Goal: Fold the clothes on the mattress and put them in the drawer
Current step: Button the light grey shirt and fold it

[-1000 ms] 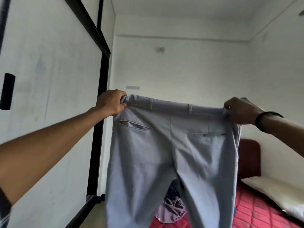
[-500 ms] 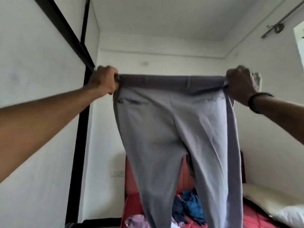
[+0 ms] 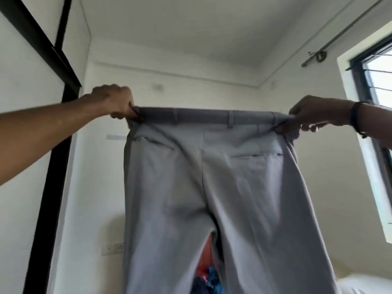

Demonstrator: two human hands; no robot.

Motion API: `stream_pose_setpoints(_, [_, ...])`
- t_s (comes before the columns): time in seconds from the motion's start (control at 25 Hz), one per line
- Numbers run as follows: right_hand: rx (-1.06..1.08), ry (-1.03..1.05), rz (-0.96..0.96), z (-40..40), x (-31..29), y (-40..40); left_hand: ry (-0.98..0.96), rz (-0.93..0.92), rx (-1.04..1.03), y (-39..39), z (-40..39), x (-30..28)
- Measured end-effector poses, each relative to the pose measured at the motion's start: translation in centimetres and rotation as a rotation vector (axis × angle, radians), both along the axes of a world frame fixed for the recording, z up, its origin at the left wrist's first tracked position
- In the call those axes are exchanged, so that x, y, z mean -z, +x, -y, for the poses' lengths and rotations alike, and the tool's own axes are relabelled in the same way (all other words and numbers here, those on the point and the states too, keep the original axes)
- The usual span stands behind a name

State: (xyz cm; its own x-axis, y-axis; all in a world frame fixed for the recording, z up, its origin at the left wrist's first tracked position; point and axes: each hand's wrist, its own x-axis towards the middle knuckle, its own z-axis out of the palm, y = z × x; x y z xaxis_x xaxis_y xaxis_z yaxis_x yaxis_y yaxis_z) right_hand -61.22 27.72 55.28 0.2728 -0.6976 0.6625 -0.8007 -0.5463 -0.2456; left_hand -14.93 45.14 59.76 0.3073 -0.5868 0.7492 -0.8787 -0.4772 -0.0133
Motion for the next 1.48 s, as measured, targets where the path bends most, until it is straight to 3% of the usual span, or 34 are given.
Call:
stream_pose_setpoints(0.08, [-0.349, 0.167, 0.131, 1.2, 0.5, -1.0, 0.203, -0.017, 0.077, 1.9, 1.4, 0.6])
stream_pose_setpoints(0.2, [-0.834, 0.25, 0.479, 5.0, 2.0, -0.8, 0.27, -0.337, 0.571, 7.5, 4.0, 0.7])
stream_pose_setpoints(0.28, [-0.789, 0.341, 0.505, 9.8, 4.7, 0.3, 0.325, -0.611, 0.869, 11.1, 7.7, 1.8])
stream_pose_setpoints(0.32, [-0.607, 0.356, 0.372, 12.9, 6.6, 1.5, 0.419, -0.654, 0.848, 12.6, 10.4, 3.2])
stream_pose_setpoints(0.4, [-0.185, 0.293, 0.038, 20.3, 11.1, 5.8, 0.629, -0.475, 0.545, 13.5, 16.9, 9.0])
stream_pose_setpoints(0.44, [-0.067, 0.219, -0.005, 23.6, 13.0, 8.2, 0.653, -0.341, 0.389, 13.0, 20.2, 11.6])
stream_pose_setpoints(0.56, [-0.004, 0.046, 0.305, 30.4, 14.4, 13.8, 0.23, -0.087, 0.147, 10.1, 26.7, 13.9])
stream_pose_setpoints(0.64, [-0.049, -0.001, 0.559, 32.9, 11.6, 14.4, -0.002, -0.086, 0.106, 10.9, 29.3, 11.4])
stream_pose_setpoints(0.72, [-0.142, 0.088, 0.554, 34.3, 9.2, 13.9, -0.097, -0.073, 0.102, 11.7, 30.6, 9.4])
stream_pose_setpoints(0.88, [-0.686, 0.519, 0.403, 29.7, 15.4, 17.0, 0.113, 0.155, 0.214, 10.5, 29.4, 11.0])
stream_pose_setpoints(1.0, [-0.9, 0.513, 0.326, 23.1, 19.8, 23.9, 0.326, 0.325, 0.365, 6.9, 26.9, 11.4])
stream_pose_setpoints(1.12, [-0.973, 0.49, 0.359, 17.8, 18.3, 30.8, 0.429, 0.373, 0.436, 4.9, 24.1, 11.5])
stream_pose_setpoints(1.32, [-1.047, 0.538, 0.439, 11.5, 14.4, 36.8, 0.278, 0.308, 0.525, 6.9, 18.1, 9.9])
stream_pose_setpoints(1.48, [-1.162, 0.754, 0.394, 9.5, 15.1, 36.7, 0.163, 0.358, 0.485, 8.9, 15.0, 9.5])
